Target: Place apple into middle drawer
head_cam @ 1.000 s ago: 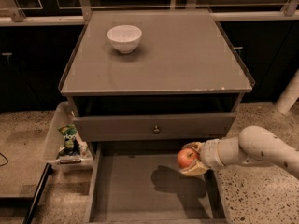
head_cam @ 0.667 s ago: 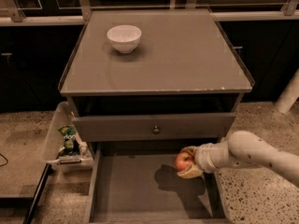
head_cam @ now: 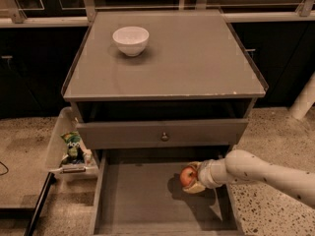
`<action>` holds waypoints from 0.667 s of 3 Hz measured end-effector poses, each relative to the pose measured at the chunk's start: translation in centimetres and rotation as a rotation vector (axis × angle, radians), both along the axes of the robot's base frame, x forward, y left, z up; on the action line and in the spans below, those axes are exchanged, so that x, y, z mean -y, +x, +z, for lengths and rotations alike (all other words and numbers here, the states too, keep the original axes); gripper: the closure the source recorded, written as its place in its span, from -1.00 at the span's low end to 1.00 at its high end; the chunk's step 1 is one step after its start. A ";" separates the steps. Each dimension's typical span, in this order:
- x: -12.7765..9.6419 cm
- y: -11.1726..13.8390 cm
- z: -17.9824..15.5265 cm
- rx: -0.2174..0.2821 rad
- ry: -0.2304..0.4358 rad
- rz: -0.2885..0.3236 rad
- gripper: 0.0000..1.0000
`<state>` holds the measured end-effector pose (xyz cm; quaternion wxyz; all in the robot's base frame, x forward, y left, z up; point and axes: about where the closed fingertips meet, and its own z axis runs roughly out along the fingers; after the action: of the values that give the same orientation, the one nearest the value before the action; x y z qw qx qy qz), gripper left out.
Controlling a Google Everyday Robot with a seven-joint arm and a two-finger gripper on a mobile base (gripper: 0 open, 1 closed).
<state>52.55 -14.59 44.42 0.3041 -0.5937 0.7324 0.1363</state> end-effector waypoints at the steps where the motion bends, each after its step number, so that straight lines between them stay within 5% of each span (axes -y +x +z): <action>1: -1.2 -0.4 -2.5 0.006 -0.009 0.019 1.00; 2: -2.7 -1.0 -6.7 0.025 -0.017 0.035 1.00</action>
Offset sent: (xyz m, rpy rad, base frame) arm -0.0099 0.0281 -0.0699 -0.0175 -0.0281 0.0466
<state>51.59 -11.91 37.76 0.3057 -0.6109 0.7191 0.1279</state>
